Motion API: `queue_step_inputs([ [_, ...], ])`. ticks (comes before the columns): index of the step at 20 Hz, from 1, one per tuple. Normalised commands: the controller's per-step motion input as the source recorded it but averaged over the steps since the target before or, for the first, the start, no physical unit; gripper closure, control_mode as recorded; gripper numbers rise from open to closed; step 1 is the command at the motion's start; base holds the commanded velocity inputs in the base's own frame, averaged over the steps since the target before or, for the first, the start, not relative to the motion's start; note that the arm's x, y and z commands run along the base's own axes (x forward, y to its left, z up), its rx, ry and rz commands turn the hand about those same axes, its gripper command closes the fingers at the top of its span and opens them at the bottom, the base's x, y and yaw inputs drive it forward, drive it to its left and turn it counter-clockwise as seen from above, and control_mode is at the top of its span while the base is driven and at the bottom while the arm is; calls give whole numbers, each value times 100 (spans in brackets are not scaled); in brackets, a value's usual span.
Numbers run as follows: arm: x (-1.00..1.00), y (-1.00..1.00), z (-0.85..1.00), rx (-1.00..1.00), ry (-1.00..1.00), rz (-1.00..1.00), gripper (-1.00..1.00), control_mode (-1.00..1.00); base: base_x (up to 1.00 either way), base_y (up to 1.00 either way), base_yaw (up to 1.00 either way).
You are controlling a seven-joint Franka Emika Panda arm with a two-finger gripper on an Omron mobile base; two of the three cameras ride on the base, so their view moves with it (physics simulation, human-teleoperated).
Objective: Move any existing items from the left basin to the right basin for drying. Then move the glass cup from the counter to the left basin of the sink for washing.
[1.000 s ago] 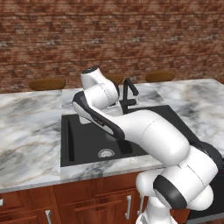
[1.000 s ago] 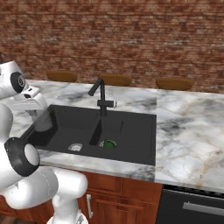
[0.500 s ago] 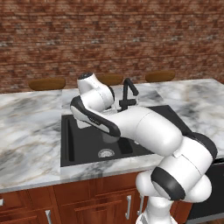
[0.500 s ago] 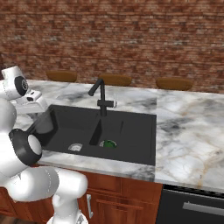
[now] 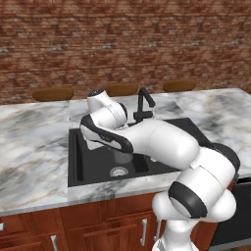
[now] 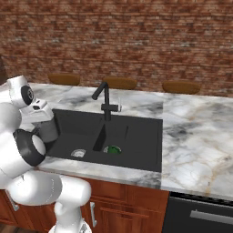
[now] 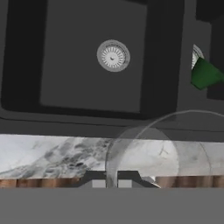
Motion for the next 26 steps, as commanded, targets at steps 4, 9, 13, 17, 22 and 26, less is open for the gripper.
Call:
queue_step_inputs([
  [4,16,0,-32,0,4,9,100,-100,0,0,0],
  [9,16,0,-33,0,4,10,100,-100,0,0,0],
  [13,19,0,-34,0,5,10,100,-100,0,0,0],
  [17,20,0,-36,0,5,11,100,-100,0,0,0],
  [22,23,1,-35,0,6,10,100,-100,0,0,0],
  [26,29,6,-36,0,7,10,100,-100,0,0,0],
])
